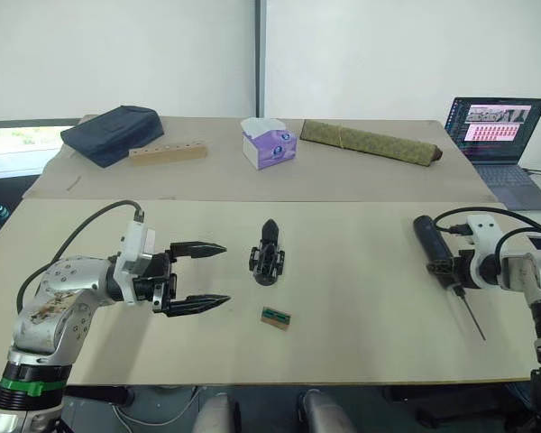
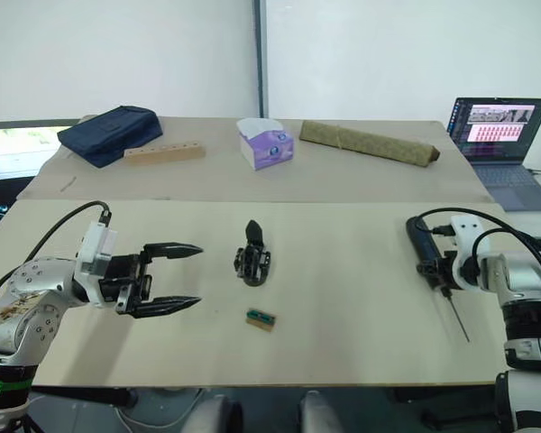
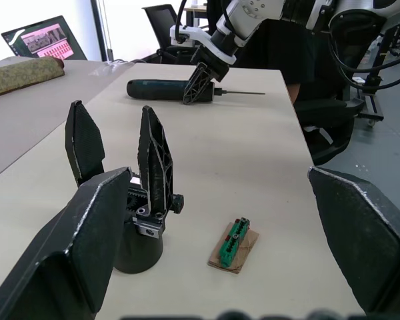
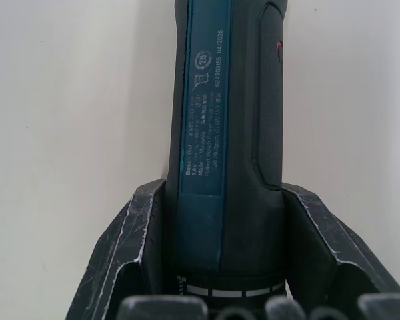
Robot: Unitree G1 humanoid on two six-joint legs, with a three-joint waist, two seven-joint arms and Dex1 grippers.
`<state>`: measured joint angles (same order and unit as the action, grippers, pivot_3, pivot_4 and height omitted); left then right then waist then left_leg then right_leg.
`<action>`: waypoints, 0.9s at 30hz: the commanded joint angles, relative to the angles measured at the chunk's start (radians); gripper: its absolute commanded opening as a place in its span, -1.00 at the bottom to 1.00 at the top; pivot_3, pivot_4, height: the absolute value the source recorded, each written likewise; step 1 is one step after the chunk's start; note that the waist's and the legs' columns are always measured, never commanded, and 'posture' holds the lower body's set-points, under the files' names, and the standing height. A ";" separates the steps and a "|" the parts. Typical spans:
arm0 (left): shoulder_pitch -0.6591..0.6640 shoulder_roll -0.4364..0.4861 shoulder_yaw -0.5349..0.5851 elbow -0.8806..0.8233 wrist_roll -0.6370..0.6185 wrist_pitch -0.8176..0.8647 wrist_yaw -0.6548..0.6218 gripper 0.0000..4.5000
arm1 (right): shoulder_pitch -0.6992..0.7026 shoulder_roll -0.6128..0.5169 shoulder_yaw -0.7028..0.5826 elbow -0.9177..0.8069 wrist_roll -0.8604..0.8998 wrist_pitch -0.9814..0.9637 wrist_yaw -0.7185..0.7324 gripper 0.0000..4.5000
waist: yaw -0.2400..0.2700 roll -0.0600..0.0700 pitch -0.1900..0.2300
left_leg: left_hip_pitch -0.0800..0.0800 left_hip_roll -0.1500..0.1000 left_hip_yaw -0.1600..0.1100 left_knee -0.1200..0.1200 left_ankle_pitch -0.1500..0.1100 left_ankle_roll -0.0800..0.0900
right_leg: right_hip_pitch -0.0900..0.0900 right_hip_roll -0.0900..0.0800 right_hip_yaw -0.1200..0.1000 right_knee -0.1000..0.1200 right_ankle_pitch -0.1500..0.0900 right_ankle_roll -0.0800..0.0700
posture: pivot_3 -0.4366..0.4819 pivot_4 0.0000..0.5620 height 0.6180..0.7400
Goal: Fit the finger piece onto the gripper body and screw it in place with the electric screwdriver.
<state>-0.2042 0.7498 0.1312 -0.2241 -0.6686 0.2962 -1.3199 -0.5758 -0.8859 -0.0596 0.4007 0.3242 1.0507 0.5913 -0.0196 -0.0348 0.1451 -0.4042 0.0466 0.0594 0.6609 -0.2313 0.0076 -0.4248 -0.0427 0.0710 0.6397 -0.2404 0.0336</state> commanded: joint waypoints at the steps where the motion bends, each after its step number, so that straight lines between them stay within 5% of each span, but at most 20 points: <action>1: 0.007 0.004 0.018 -0.021 0.001 -0.034 -0.013 1.00 | 0.034 -0.008 -0.120 -0.163 0.056 -0.116 0.062 -0.13 | 0.002 0.001 0.001 | 0.000 0.000 0.000 0.000 0.000 0.000 | 0.000 0.000 0.000 0.000 0.000 0.000 | -0.05 -0.47 1.00; 6: 0.037 -0.004 0.025 0.008 0.003 -0.095 -0.063 1.00 | 0.203 -0.026 -0.204 -0.565 0.145 -0.022 0.081 -0.13 | 0.000 0.007 0.004 | -0.002 0.000 0.000 0.000 0.000 0.000 | -0.002 0.000 0.001 0.001 0.000 0.001 | -0.05 -0.47 1.00; 10: 0.063 0.002 0.000 0.027 0.019 -0.100 -0.086 1.00 | 0.346 0.003 -0.145 -0.839 0.154 0.035 0.035 -0.13 | 0.004 0.006 0.004 | -0.001 0.001 -0.002 0.000 0.000 0.000 | -0.001 0.001 -0.002 0.001 0.000 0.001 | -0.05 -0.47 1.00; 16: 0.078 -0.010 -0.029 0.028 0.036 -0.117 -0.105 1.00 | 0.446 0.059 -0.044 -0.969 0.121 -0.003 0.002 -0.13 | 0.005 0.005 0.005 | -0.002 0.001 0.000 0.003 0.001 0.000 | -0.001 -0.001 0.000 0.001 0.000 0.004 | -0.05 -0.47 1.00; 24: 0.048 -0.044 -0.043 0.030 0.047 -0.142 -0.087 1.00 | 0.465 0.063 0.032 -0.886 0.089 -0.091 0.049 -0.13 | 0.005 0.004 0.005 | -0.002 0.001 0.000 0.003 0.001 0.000 | -0.001 0.000 0.000 0.001 0.001 0.003 | -0.05 -0.47 1.00; 27: 0.047 -0.043 -0.048 0.028 0.048 -0.139 -0.085 1.00 | 0.442 0.057 0.041 -0.848 0.077 -0.117 0.071 0.48 | 0.004 0.004 0.005 | -0.001 0.001 0.000 0.003 0.001 0.000 | 0.000 0.000 0.000 0.001 0.001 0.003 | -0.05 -0.47 1.00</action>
<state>-0.1467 0.7063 0.0802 -0.1802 -0.6216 0.1678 -1.4063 -0.1096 -0.8130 -0.0086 -0.4520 0.4075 0.9655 0.6481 -0.0158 -0.0304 0.1504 -0.4054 0.0474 0.0590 0.6644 -0.2307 0.0074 -0.4249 -0.0426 0.0706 0.6401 -0.2394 0.0366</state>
